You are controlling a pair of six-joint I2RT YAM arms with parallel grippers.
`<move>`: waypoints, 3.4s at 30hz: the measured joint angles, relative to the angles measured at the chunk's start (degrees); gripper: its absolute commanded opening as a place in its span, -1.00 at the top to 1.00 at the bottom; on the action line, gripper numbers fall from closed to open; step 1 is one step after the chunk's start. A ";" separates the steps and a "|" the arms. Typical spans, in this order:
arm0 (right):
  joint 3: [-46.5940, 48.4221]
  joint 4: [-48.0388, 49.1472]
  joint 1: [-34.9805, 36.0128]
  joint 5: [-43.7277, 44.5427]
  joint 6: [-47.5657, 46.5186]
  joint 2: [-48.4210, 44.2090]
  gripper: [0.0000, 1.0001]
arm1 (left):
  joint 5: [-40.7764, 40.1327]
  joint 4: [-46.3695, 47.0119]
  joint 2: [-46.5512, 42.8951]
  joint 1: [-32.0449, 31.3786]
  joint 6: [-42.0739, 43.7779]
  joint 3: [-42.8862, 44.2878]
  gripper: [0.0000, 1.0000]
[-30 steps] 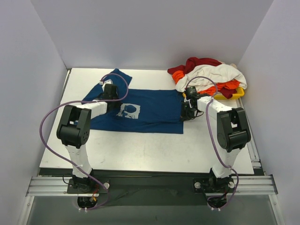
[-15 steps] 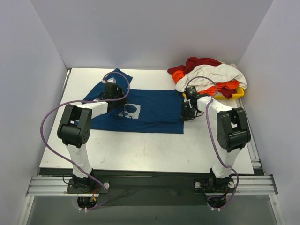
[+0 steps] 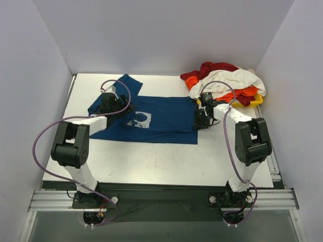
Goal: Fold and stack the t-shirts
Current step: Fold the flattened tshirt in 1/3 of the way
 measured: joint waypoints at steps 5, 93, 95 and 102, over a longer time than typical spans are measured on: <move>-0.04 0.02 0.07 0.02 0.02 -2.34 0.36 | 1.25 3.39 -6.23 5.31 -0.20 -7.21 -0.54; -3.02 -0.59 2.60 1.95 0.85 -3.91 0.21 | 1.99 11.28 -8.41 14.62 -1.77 -18.18 -0.55; -3.56 -0.61 2.60 2.34 1.07 -3.82 0.21 | 1.01 11.08 -8.39 14.64 -2.47 -18.18 -0.56; -5.99 -0.31 2.64 3.10 1.55 -3.13 0.22 | -0.94 10.99 -7.91 14.97 -6.36 -18.29 -0.56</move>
